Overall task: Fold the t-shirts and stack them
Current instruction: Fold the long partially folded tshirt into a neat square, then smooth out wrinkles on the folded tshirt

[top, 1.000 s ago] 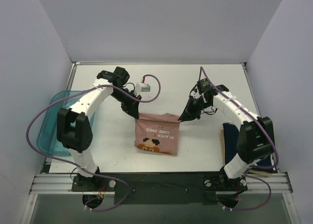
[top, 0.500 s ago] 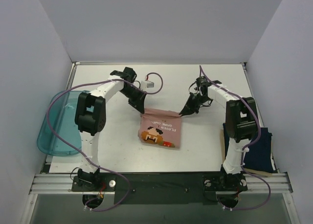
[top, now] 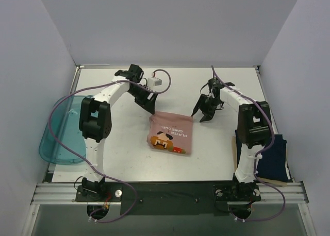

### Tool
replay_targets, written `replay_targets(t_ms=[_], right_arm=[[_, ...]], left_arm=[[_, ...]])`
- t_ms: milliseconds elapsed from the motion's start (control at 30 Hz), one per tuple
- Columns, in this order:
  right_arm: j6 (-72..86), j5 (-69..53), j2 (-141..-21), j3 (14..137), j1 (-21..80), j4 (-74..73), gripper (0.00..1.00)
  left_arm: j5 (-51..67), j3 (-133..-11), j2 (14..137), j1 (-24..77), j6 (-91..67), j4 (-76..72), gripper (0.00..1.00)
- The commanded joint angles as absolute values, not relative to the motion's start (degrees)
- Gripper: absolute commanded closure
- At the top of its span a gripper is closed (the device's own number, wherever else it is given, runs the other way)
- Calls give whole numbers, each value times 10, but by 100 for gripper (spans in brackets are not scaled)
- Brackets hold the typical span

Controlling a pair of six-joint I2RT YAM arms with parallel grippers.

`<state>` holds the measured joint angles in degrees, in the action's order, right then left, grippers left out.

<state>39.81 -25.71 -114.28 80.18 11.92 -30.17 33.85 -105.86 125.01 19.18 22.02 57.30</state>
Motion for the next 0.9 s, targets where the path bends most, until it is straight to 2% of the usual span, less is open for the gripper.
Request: replay_targets(t_ms=[0, 67, 100, 133, 167, 200, 233, 267, 400, 467, 600, 867], right_arm=[[342, -143, -1035, 818, 136, -346, 50], [324, -118, -985, 797, 161, -345, 51], [320, -115, -973, 783, 180, -343, 57], [316, -131, -963, 773, 188, -336, 65], [316, -148, -960, 753, 202, -316, 82], [321, -185, -959, 745, 206, -304, 88], [323, -201, -961, 728, 214, -276, 98], [331, -233, -968, 723, 217, -266, 100], [345, -289, -1022, 725, 216, -212, 100], [353, -293, -1065, 736, 215, -204, 100], [366, -287, -1139, 744, 204, -191, 100], [352, -244, -1163, 765, 175, -204, 100]], left_arm=[[334, -1089, 1144, 192, 212, 555, 25], [351, -1033, 1095, 212, 215, 552, 43], [365, -1003, 1079, 231, 219, 548, 60], [372, -954, 1052, 244, 230, 552, 66], [380, -925, 1042, 269, 235, 554, 72], [383, -879, 1028, 279, 242, 560, 76], [388, -862, 1025, 297, 245, 560, 78], [384, -828, 1026, 303, 243, 549, 78], [328, -779, 1035, 318, 226, 480, 79], [309, -778, 1051, 318, 224, 482, 82], [287, -738, 1056, 332, 252, 491, 82], [248, -664, 1066, 365, 262, 443, 81]])
